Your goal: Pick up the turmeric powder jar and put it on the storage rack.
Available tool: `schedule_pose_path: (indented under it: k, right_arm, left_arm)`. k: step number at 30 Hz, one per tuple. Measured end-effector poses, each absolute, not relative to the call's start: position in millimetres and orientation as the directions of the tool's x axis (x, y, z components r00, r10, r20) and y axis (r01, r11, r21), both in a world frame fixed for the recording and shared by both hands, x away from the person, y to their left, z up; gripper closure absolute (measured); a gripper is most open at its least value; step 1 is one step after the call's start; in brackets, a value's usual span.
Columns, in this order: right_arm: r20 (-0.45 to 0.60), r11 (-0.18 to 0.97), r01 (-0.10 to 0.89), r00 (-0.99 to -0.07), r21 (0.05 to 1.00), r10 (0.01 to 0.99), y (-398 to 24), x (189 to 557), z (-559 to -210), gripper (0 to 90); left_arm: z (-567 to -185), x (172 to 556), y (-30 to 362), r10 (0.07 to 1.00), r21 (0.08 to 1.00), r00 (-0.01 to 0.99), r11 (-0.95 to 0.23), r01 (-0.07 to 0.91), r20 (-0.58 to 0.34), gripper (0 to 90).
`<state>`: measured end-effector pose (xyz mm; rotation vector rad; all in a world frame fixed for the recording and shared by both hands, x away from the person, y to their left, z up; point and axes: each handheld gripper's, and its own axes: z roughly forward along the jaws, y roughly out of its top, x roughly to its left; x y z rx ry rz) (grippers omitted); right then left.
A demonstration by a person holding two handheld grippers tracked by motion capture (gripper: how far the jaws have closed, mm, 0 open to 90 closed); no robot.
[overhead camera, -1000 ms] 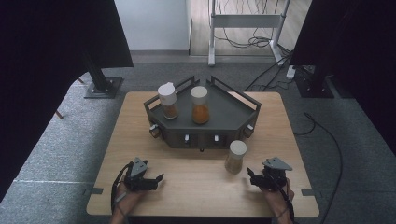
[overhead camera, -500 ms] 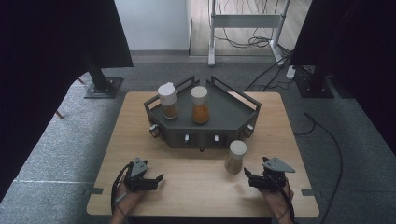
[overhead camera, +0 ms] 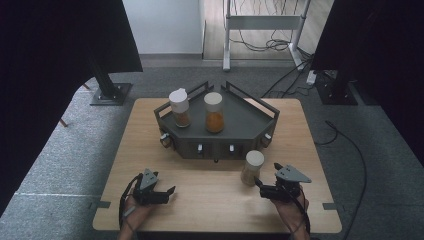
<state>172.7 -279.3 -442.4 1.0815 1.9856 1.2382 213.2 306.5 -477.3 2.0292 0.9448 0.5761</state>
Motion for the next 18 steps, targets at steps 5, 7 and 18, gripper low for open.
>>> schedule_pose_path:
  k: [5, 7, 18]
  right_arm:
    - [-0.045, 0.252, 0.328, -0.527, 0.911, 0.848, -273, 176, -440, 11.2]
    - [-0.046, 0.253, 0.328, -0.527, 0.910, 0.848, -270, 179, -440, 11.4]
    - [-0.035, 0.232, 0.332, -0.507, 0.914, 0.861, -259, 195, -440, 12.7]
  left_arm:
    - [-477, 213, 306, 0.785, 0.818, 0.616, -0.396, 0.417, 0.066, 10.1]
    - [-477, 213, 307, 0.786, 0.819, 0.615, -0.394, 0.418, 0.064, 10.2]
    - [-477, 213, 307, 0.786, 0.820, 0.616, -0.391, 0.419, 0.060, 10.1]
